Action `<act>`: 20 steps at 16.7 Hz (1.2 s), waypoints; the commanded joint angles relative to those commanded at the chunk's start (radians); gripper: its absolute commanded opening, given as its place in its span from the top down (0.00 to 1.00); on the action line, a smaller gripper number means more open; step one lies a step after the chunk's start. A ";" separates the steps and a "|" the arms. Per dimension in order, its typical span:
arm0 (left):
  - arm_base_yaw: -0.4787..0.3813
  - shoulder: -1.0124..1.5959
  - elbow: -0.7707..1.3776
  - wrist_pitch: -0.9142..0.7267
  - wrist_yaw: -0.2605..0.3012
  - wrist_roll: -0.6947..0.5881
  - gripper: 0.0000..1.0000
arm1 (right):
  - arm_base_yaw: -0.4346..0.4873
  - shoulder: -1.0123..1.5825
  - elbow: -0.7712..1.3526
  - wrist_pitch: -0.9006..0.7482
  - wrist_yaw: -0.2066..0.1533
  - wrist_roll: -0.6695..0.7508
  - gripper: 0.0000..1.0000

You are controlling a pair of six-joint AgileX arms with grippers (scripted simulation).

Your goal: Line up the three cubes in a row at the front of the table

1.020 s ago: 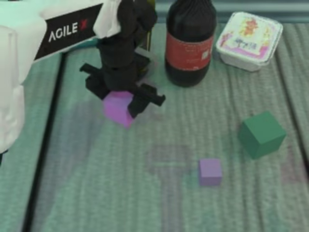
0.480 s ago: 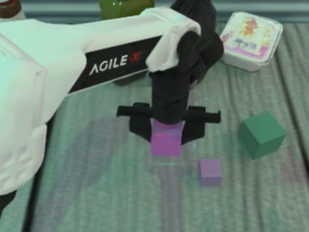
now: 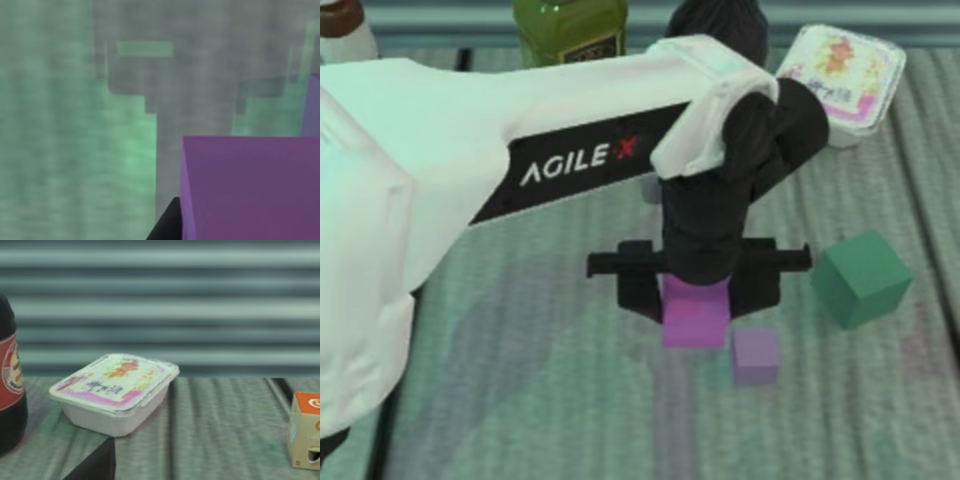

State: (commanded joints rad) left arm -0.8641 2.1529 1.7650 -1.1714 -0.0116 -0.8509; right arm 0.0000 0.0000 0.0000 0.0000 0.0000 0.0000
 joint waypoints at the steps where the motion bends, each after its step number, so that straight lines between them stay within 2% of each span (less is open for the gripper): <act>1: 0.000 0.000 0.000 0.000 0.000 0.000 1.00 | 0.000 0.000 0.000 0.000 0.000 0.000 0.00; 4: 0.005 0.009 -0.009 0.017 0.000 0.003 1.00 | 0.000 0.000 0.000 0.000 0.000 0.000 0.00; 11: 0.003 0.071 -0.156 0.230 0.001 0.004 1.00 | 0.000 0.000 0.000 0.000 0.000 0.000 0.00; 15: 0.003 0.075 -0.165 0.240 0.001 0.004 1.00 | 0.000 0.000 0.000 0.000 0.000 0.000 0.00; 20: 0.003 0.075 -0.165 0.240 0.001 0.004 0.62 | 0.000 0.000 0.000 0.000 0.000 0.000 0.00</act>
State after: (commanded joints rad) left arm -0.8609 2.2280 1.6000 -0.9312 -0.0109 -0.8467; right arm 0.0000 0.0000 0.0000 0.0000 0.0000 0.0000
